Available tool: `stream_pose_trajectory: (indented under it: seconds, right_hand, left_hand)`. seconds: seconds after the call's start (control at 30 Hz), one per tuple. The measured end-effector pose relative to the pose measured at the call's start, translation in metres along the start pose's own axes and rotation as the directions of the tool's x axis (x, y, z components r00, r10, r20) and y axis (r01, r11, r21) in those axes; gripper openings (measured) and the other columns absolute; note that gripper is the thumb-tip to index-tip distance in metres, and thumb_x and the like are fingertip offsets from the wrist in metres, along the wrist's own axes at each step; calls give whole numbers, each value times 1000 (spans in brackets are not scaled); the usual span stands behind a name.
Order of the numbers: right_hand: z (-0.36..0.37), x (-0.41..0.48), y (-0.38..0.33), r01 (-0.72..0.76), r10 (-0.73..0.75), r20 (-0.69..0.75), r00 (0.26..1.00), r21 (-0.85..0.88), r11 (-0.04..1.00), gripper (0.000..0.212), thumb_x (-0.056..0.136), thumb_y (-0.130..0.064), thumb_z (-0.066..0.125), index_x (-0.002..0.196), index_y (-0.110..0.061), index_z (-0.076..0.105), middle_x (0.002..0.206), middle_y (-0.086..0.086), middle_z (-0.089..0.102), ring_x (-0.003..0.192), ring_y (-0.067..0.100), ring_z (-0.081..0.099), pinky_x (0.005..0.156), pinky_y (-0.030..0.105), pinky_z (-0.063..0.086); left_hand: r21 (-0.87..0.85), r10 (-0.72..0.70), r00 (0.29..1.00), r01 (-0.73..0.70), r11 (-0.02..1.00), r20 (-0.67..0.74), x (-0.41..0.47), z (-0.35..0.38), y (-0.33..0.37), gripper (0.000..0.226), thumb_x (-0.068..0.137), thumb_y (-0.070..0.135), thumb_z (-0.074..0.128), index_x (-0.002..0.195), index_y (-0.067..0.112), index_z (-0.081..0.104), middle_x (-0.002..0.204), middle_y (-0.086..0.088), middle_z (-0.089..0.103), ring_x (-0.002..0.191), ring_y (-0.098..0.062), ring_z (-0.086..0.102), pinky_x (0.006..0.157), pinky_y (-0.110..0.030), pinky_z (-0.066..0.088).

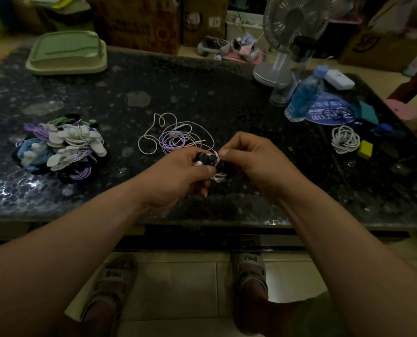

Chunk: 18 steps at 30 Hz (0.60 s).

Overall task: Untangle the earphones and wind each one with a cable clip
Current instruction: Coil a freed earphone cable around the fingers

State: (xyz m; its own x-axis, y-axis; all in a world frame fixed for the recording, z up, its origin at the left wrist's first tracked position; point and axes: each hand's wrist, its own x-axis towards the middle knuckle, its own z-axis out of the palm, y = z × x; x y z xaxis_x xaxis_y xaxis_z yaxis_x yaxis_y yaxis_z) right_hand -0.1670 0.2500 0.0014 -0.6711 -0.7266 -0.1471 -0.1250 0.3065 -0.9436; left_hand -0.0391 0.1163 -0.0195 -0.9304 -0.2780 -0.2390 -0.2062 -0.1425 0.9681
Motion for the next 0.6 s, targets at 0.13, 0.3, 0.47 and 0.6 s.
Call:
stream_pose_trajectory:
  seconds: [0.13, 0.3, 0.47, 0.6]
  right_hand:
    - [-1, -1, -2, -68, 67, 40, 997, 25, 997, 12, 95, -11, 69, 84, -13, 66, 86, 13, 67, 73, 20, 62, 59, 28, 49]
    - [1, -3, -4, -130, 129, 119, 984, -1, 991, 16, 99, -13, 66, 84, -16, 62, 86, 9, 68, 72, 16, 66, 60, 31, 56]
    - [8, -3, -3, -164, 164, 148, 975, -8, 986, 14, 100, -13, 63, 87, -15, 60, 91, 10, 67, 74, 17, 68, 59, 32, 57]
    - [11, 2, -2, -187, 189, 81, 979, -35, 982, 5, 100, -16, 66, 96, -14, 63, 99, 10, 70, 87, 24, 72, 71, 42, 64]
  left_hand:
    - [-122, -14, 997, 23, 992, 72, -2, -1, -2, 31, 98, 9, 64, 125, -6, 56, 98, -13, 55, 70, -10, 57, 61, -24, 55]
    - [-151, -24, 998, 33, 988, 63, -4, -1, -7, 12, 104, 10, 52, 110, 5, 61, 96, -10, 58, 70, -11, 55, 59, -24, 53]
    - [-129, -39, 998, 44, 991, 43, -3, -3, -10, 13, 106, 9, 50, 111, 4, 61, 89, -8, 63, 69, -11, 56, 57, -23, 53]
    - [-89, -31, 999, 32, 995, 21, -1, -6, -11, 14, 107, 12, 51, 112, 3, 60, 85, -5, 62, 68, -10, 56, 57, -23, 52]
